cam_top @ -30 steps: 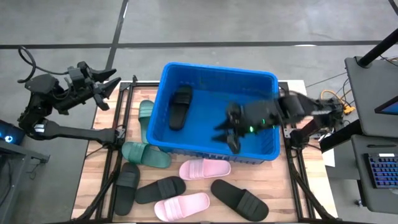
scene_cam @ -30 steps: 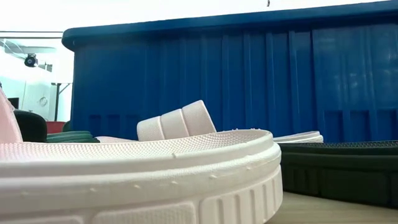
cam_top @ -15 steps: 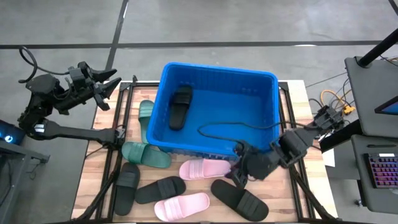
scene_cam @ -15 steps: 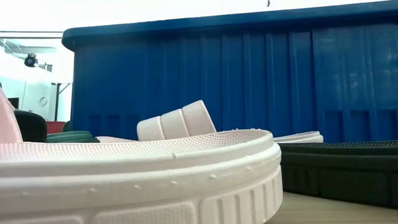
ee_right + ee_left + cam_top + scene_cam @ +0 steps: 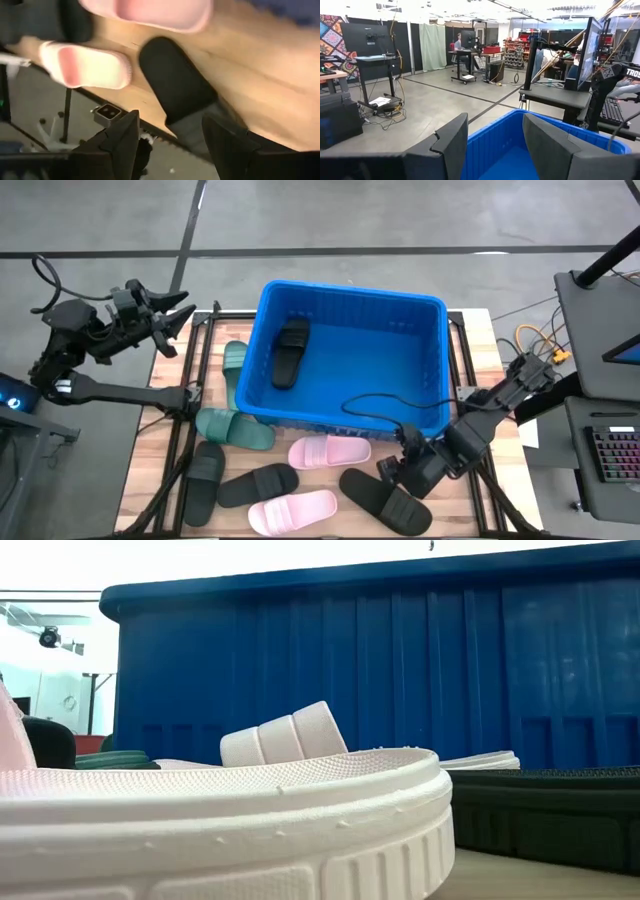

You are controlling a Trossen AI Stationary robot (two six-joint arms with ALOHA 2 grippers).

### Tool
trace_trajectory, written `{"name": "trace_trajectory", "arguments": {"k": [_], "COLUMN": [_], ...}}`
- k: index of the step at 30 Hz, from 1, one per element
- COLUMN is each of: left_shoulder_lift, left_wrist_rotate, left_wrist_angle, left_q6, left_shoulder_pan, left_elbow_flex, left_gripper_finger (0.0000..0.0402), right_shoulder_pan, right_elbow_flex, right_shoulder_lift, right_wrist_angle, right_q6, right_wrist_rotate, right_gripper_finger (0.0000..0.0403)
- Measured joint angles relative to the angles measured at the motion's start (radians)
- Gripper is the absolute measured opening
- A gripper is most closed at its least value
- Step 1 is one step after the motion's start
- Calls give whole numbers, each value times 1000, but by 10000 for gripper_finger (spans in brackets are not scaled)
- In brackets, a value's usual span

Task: Pick and place slides into bin
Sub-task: Put the right black slide into the blue bin

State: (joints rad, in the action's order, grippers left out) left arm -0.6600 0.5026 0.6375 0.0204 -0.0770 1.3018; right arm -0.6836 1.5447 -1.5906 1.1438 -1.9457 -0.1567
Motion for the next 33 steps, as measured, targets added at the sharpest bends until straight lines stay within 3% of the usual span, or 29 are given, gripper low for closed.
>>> {"name": "trace_trajectory", "arguments": {"k": [4, 8, 19, 25, 33], "left_shoulder_lift": [-2, -3, -5, -2, 8], "left_wrist_rotate": [0, 0, -2, -2, -2], "left_wrist_angle": [0, 0, 0, 0, 0], "left_q6": [0, -1, -10, -12, -84], "left_shoulder_pan": [0, 0, 0, 0, 0], "left_elbow_flex": [0, 0, 0, 0, 0], "left_gripper_finger": [176, 176, 176, 176, 176], "right_shoulder_pan": [-18, -17, 84, 98, 96], "right_elbow_flex": [-32, -39, -15, 22, 62], "right_shoulder_lift": [-15, -47, -199, -297, -398], "right_wrist_angle": [-2, -1, -141, -91, -63], "right_q6": [-180, -285, -296, -291, -299], "right_wrist_rotate": [59, 208, 257, 473, 481], "right_gripper_finger": [206, 205, 205, 205, 205]}}
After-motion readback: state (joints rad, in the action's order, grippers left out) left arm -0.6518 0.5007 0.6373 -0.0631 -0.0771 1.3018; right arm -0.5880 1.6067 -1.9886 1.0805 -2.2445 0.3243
